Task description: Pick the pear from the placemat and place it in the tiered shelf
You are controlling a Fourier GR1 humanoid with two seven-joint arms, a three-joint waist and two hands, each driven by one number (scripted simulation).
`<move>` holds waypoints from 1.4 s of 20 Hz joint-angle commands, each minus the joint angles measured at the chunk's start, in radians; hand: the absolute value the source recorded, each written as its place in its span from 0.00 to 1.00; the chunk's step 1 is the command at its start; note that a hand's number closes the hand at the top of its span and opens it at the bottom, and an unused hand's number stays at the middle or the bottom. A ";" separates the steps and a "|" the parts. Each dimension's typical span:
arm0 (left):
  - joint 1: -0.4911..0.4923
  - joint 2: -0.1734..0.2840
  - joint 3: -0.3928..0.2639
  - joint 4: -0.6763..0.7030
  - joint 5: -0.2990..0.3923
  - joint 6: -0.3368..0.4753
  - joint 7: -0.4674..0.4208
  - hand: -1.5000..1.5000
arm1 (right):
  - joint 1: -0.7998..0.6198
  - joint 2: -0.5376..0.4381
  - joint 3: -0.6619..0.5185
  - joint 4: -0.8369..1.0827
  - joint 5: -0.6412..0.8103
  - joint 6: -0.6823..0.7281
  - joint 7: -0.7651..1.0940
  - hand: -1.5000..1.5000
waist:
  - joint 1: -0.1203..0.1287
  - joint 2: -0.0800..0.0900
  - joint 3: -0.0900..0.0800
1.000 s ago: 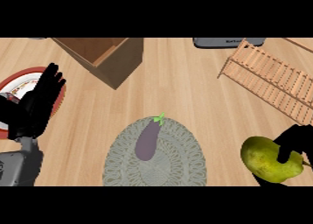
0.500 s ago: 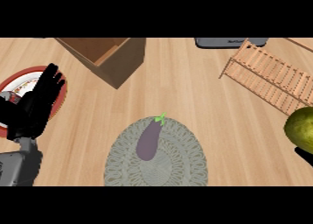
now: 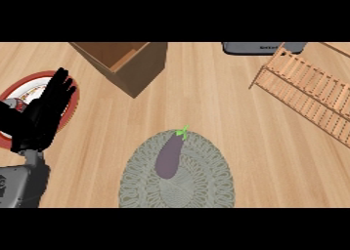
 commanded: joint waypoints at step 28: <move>-0.013 -0.019 0.015 0.005 -0.012 -0.023 0.016 0.50 | -0.433 -0.228 -0.075 1.032 0.057 0.375 -0.341 0.00 | 0.012 -0.002 -0.001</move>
